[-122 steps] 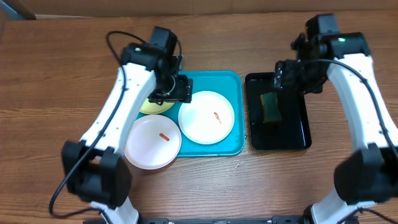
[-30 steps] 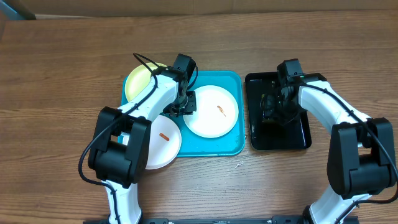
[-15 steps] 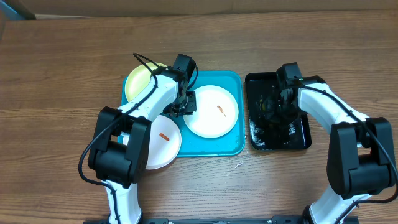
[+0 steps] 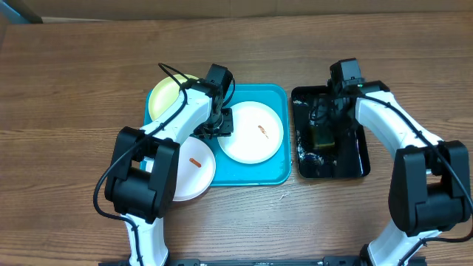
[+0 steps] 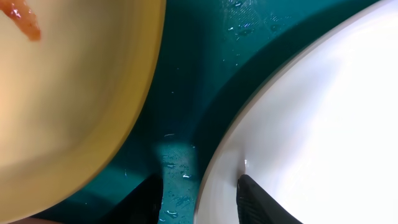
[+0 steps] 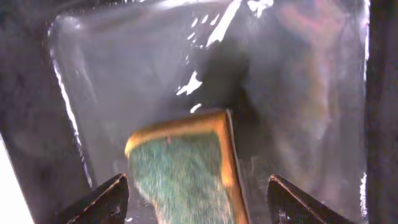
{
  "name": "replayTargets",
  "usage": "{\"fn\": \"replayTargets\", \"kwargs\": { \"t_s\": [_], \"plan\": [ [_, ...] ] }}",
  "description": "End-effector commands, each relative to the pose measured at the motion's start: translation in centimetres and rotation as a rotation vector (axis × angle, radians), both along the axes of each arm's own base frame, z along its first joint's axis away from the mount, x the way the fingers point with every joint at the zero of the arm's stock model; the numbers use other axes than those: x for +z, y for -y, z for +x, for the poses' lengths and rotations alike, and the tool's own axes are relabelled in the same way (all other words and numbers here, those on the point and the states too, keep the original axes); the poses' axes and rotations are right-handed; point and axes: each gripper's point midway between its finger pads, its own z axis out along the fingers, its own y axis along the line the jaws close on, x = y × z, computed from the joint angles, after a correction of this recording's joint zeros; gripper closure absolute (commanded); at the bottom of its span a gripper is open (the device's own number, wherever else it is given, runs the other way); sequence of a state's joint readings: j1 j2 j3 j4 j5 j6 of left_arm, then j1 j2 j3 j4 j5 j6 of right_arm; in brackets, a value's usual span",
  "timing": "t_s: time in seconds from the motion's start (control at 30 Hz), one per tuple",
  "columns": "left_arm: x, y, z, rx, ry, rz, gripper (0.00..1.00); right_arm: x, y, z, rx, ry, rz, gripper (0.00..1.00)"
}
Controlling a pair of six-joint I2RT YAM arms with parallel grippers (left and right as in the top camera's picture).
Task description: Clean dirty plates on tray and stack at the side
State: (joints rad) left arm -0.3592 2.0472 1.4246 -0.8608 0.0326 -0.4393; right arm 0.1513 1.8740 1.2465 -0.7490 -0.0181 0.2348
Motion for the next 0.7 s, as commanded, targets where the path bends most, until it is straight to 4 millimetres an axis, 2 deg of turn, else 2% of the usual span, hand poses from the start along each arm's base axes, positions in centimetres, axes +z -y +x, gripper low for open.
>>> {"fn": "replayTargets", "kwargs": {
  "t_s": [0.0, 0.07, 0.1, 0.13, 0.2, 0.27, 0.3, 0.37, 0.4, 0.53, 0.67],
  "plan": [
    [-0.51, -0.44, -0.11, 0.009, -0.013, 0.011, 0.58, -0.85, 0.11, -0.44, -0.001, 0.011, -0.01, 0.28],
    [-0.51, -0.44, -0.11, 0.009, -0.013, 0.011, 0.58, -1.02, -0.08, -0.25, 0.002, 0.024, 0.0, 0.32],
    [-0.51, -0.44, -0.11, 0.009, -0.013, 0.011, 0.58, -0.98, -0.24, -0.01, 0.003, 0.035, 0.008, 0.55],
    [-0.51, -0.44, -0.1, 0.01, -0.013, 0.011, 0.58, -0.93, -0.26, 0.17, 0.003, 0.043, 0.009, 0.62],
    [-0.51, -0.45, -0.1, 0.009, -0.013, 0.012, 0.58, -0.89, -0.28, 0.31, 0.003, 0.049, 0.01, 0.63],
    [-0.51, -0.44, -0.1, 0.01, -0.013, 0.011, 0.58, -0.89, -0.27, 0.31, 0.003, 0.049, 0.009, 0.73],
    [-0.51, -0.45, -0.1, 0.01, -0.013, 0.011, 0.58, -0.89, -0.26, 0.3, 0.0, 0.048, 0.01, 0.73],
    [-0.51, -0.44, -0.11, 0.01, -0.013, 0.011, 0.58, -0.94, -0.25, 0.23, -0.023, 0.044, 0.016, 0.39],
    [-0.51, -0.44, -0.11, 0.01, -0.013, 0.011, 0.57, -0.97, -0.26, 0.14, -0.04, 0.038, 0.021, 0.33],
    [-0.51, -0.44, -0.1, 0.01, -0.013, 0.011, 0.57, -0.96, -0.48, 0.09, -0.043, 0.036, 0.033, 0.31],
    [-0.51, -0.45, -0.1, 0.01, -0.013, 0.011, 0.57, -0.99, -0.41, 0.12, -0.044, 0.037, 0.029, 0.37]
  ]
}}
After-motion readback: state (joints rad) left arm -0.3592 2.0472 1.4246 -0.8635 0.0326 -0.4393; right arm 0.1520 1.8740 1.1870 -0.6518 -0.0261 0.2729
